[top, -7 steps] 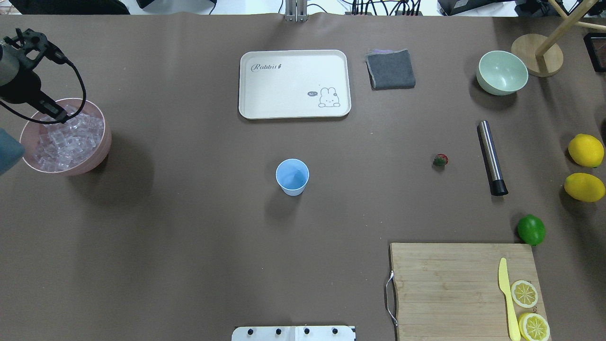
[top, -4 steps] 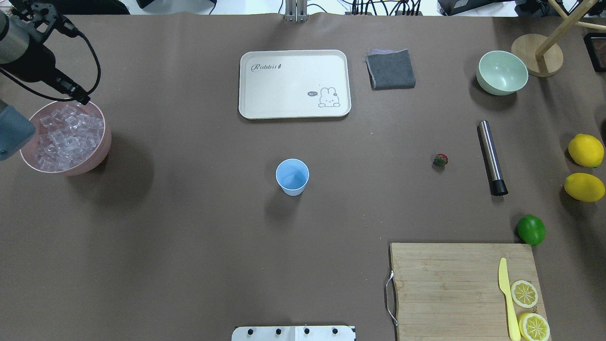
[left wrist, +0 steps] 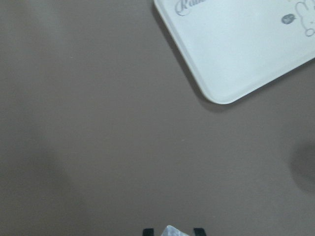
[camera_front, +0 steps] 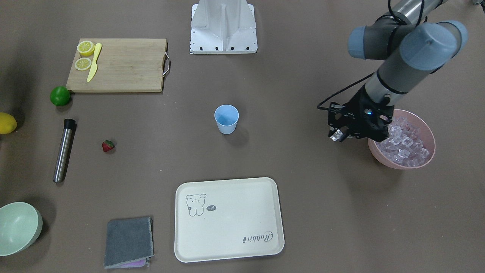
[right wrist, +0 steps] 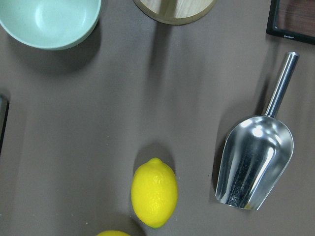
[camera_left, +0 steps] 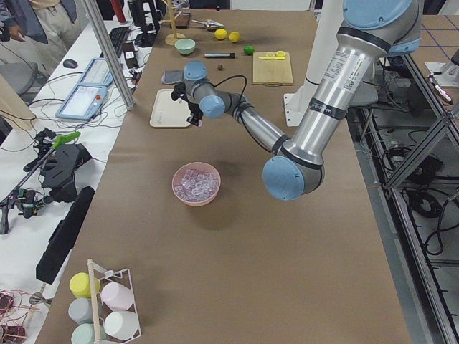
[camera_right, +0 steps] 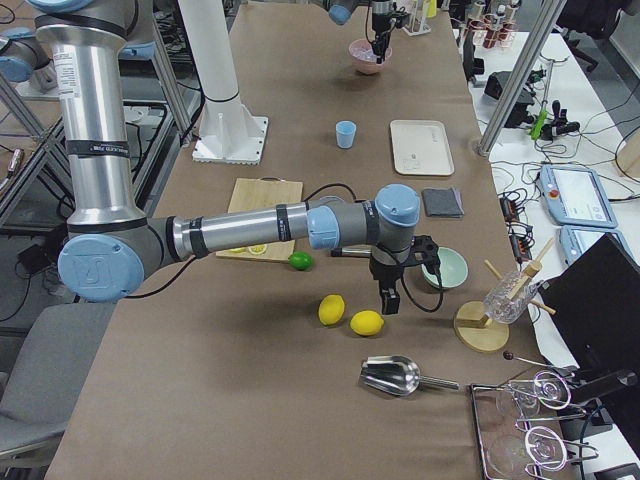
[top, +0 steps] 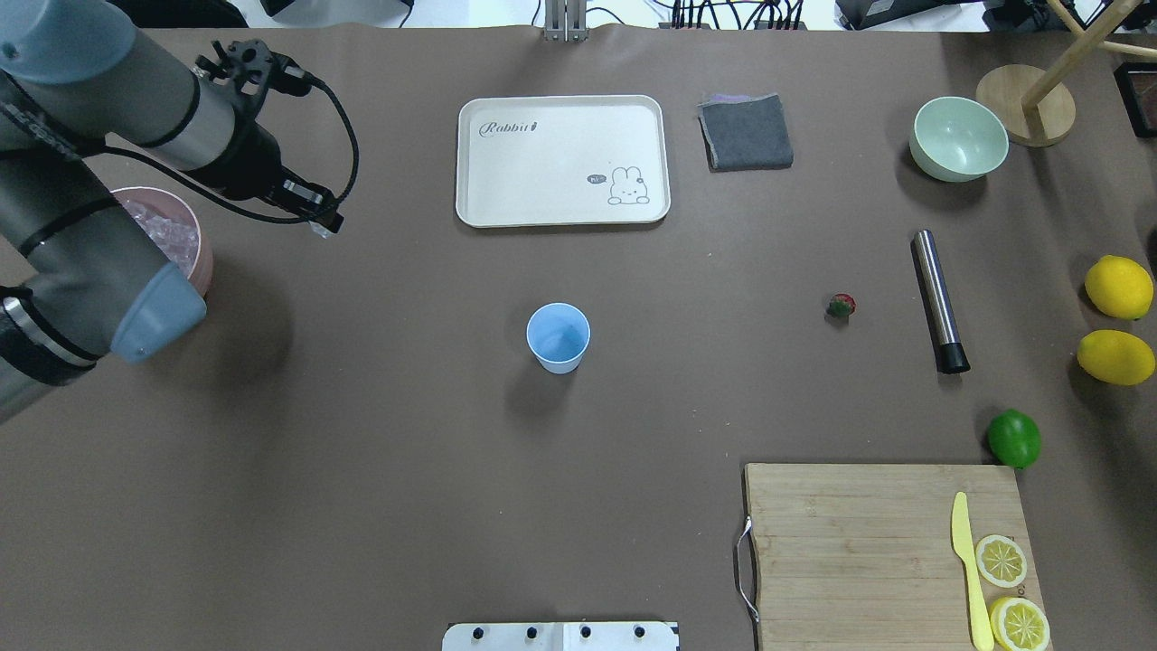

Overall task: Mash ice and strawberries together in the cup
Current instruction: 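Carry the ice cube over the light-blue cup and open the left gripper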

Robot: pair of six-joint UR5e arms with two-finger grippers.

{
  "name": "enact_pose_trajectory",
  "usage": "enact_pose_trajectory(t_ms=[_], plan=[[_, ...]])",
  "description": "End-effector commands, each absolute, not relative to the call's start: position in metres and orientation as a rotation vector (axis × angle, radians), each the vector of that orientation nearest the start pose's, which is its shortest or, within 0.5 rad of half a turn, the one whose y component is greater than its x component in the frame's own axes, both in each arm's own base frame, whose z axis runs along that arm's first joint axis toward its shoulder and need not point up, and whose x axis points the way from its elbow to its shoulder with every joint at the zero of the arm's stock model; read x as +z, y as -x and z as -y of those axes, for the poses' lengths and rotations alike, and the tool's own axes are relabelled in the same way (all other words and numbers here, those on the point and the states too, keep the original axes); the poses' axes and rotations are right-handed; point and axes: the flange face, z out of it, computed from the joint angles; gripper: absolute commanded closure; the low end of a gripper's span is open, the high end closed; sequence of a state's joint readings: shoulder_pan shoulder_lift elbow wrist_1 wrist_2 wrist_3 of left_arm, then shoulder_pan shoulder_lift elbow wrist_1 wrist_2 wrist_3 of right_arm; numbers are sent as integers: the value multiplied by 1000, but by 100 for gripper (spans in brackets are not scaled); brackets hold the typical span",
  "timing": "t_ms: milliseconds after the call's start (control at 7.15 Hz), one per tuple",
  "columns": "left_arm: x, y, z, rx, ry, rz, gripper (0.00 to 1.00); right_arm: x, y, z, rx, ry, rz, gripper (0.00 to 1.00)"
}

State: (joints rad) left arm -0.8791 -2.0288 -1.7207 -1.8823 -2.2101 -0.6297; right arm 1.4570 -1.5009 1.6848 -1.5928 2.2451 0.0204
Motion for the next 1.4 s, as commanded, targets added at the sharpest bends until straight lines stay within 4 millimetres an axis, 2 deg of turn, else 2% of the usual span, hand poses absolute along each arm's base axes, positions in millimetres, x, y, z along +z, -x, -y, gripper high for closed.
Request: enact_pose_trajectory(t_ms=[0, 280, 419, 699, 839, 1118, 1258], plan=[[258, -413, 488, 321, -367, -1128, 100, 574, -11, 531, -137, -111, 683, 0], [235, -469, 441, 279, -450, -1190, 100, 573, -11, 531, -139, -114, 684, 0], [219, -482, 429, 282, -478, -1226, 100, 573, -10, 531, -139, -113, 685, 0], [181, -492, 424, 242, -513, -1277, 100, 575, -9, 532, -142, -112, 684, 0], [183, -506, 414, 238, -543, -1287, 100, 575, -9, 532, -143, -111, 684, 0], [208, -541, 404, 229, -597, -1314, 100, 576, -9, 533, -141, -109, 684, 0], [211, -544, 404, 231, -598, -1317, 100, 575, -9, 533, -141, -110, 684, 0]])
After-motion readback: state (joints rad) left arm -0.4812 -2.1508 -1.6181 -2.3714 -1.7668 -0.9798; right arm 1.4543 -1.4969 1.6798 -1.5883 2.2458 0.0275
